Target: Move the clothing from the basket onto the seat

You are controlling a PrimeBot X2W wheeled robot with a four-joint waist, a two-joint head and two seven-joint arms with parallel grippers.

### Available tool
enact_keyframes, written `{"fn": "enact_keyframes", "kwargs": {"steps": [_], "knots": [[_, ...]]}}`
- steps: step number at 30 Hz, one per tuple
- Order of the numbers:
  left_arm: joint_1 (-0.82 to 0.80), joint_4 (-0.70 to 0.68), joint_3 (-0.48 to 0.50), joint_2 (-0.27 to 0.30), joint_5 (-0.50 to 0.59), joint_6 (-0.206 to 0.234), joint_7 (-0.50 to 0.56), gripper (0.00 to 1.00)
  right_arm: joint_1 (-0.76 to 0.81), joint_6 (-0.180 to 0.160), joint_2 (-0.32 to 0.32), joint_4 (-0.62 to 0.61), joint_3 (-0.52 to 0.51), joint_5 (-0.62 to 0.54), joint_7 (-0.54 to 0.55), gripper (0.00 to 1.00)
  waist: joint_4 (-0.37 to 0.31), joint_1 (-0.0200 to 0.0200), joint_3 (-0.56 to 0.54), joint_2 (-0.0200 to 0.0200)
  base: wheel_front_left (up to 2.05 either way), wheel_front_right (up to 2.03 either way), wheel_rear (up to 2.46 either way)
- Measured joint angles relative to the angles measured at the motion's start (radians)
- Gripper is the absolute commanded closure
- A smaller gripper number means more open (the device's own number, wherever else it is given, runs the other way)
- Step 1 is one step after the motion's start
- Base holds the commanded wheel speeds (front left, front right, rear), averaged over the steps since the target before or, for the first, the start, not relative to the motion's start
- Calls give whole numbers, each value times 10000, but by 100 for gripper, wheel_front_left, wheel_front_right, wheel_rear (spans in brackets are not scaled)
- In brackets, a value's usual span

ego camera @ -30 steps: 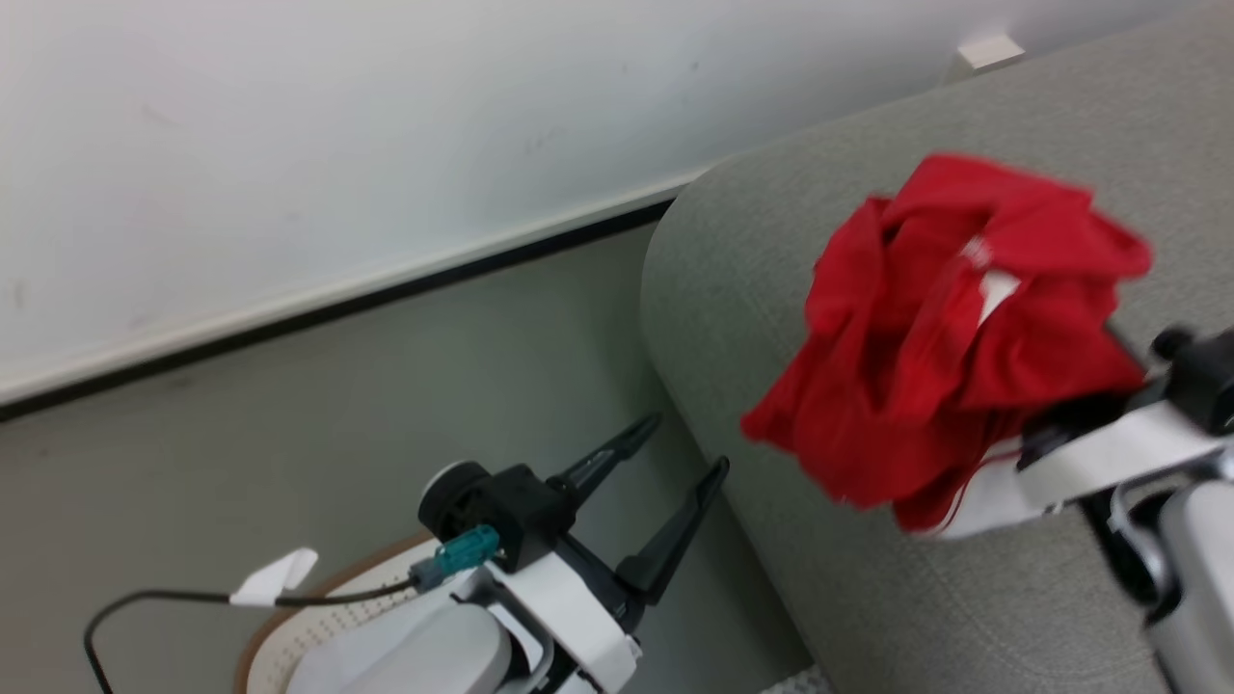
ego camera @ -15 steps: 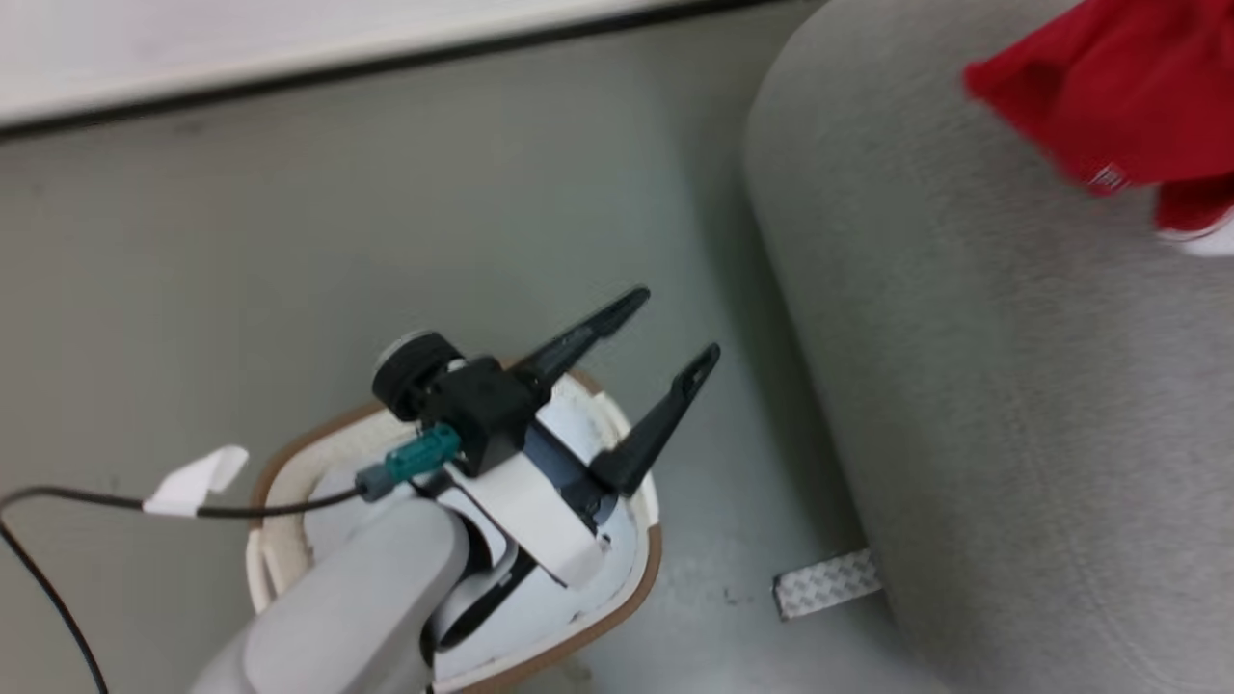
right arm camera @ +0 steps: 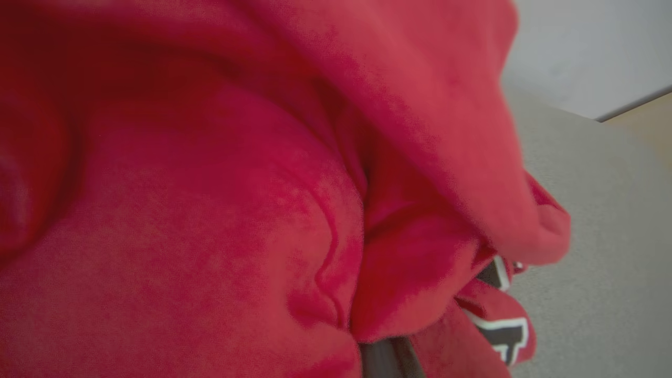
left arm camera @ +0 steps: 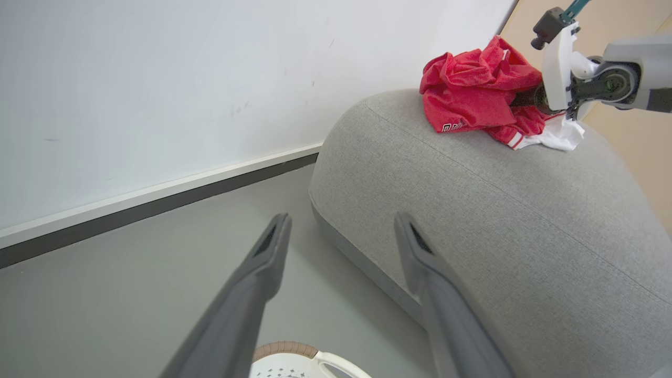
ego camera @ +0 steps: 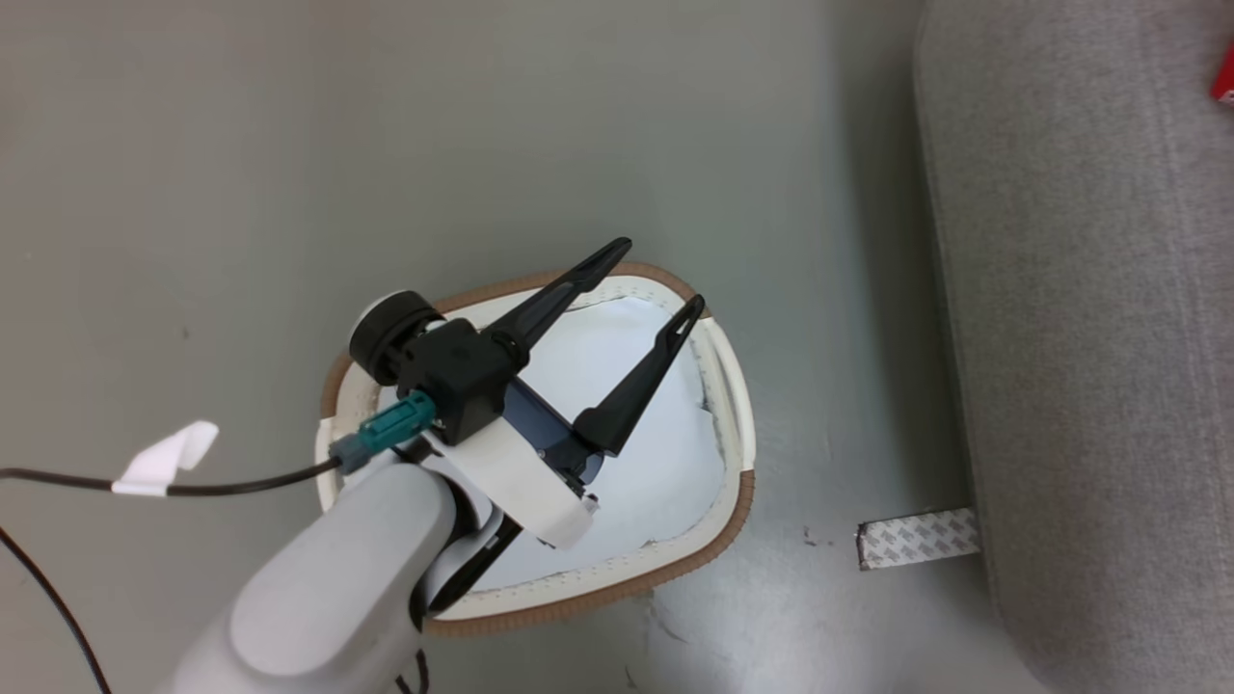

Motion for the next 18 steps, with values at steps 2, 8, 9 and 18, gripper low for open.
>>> {"fn": "enact_keyframes", "kwargs": {"steps": [2,8,9,18], "knots": [[7,100,13,-6,-2,4,-40,0,1,0,38,167,305,313,497,100,86,0,-12,0,0,0,0],[194,385,50,-113,-102,27,-196,0,49,0,-82,280,1051,757,412,0,66,-1,-512,0,0,0,0],[273,439,59,-128,-128,36,-238,0,100,0,-92,332,1172,765,349,0,56,-1,-649,0,0,0,0],[1421,926,472,-146,-545,343,-366,0,934,0,-226,219,2715,1411,336,0,-134,-3,-2481,-1,0,0,0]]}}
